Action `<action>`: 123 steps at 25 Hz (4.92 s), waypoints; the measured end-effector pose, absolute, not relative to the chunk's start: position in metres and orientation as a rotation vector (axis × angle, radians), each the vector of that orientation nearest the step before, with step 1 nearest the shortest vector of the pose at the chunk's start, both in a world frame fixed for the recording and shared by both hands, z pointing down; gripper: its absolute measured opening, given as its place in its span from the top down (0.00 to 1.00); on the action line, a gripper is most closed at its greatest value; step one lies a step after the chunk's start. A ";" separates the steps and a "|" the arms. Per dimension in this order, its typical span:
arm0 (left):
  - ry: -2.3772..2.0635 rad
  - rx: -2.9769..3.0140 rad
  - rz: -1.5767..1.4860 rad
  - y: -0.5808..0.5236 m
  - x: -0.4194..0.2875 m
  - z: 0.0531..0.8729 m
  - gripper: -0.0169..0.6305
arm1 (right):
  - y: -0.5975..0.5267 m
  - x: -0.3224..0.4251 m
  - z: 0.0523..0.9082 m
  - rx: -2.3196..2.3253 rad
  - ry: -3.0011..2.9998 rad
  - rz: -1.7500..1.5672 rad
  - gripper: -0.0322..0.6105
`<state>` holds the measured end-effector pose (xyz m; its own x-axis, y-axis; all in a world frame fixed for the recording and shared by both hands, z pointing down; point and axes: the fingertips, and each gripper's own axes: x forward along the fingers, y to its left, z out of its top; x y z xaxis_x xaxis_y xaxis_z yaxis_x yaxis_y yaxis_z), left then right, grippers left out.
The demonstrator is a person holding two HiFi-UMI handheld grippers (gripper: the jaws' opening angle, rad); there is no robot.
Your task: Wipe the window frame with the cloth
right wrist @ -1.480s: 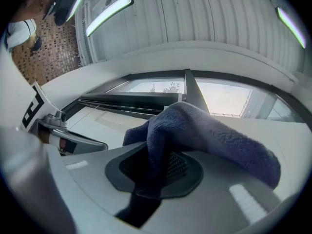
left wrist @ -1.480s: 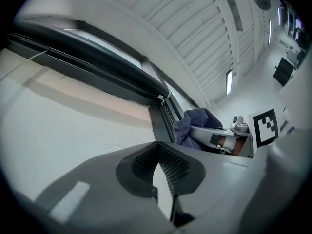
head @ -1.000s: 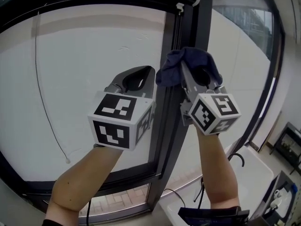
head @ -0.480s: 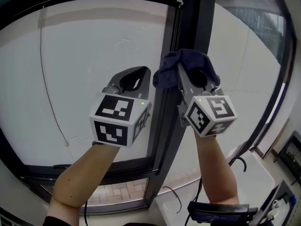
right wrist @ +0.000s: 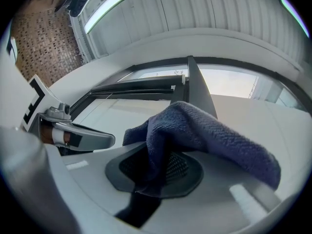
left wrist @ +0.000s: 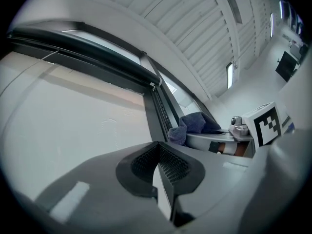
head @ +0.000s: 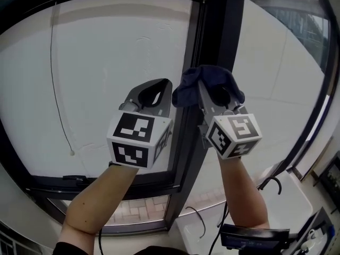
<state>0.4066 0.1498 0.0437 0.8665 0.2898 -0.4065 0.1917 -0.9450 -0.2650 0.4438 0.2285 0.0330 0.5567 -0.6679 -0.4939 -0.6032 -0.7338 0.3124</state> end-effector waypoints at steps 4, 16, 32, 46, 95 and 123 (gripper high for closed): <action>-0.391 -2.858 0.629 0.148 0.409 0.062 0.98 | 0.227 0.444 0.044 2.674 -1.106 -0.897 0.84; -0.432 -2.905 0.560 0.147 0.415 0.110 0.98 | 0.228 0.444 0.064 2.676 -1.137 -0.932 0.84; -0.397 -2.911 0.456 0.147 0.418 0.164 0.98 | 0.230 0.447 0.120 2.711 -1.196 -0.893 0.84; -0.421 -2.937 0.412 0.151 0.400 0.206 0.98 | 0.230 0.448 0.177 2.745 -1.192 -0.775 0.84; -0.388 -3.074 -0.120 0.125 0.403 0.448 0.98 | 0.218 0.461 0.461 2.826 -1.162 0.055 0.84; -0.289 -3.136 -0.232 0.118 0.384 0.495 0.98 | 0.209 0.434 0.523 2.842 -1.274 0.431 0.84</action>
<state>0.3844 0.1182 0.4951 0.9724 0.1833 0.1444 0.1808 -0.9831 0.0299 0.4338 0.2091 0.5230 0.6339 -0.7329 0.2470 -0.7323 -0.6715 -0.1132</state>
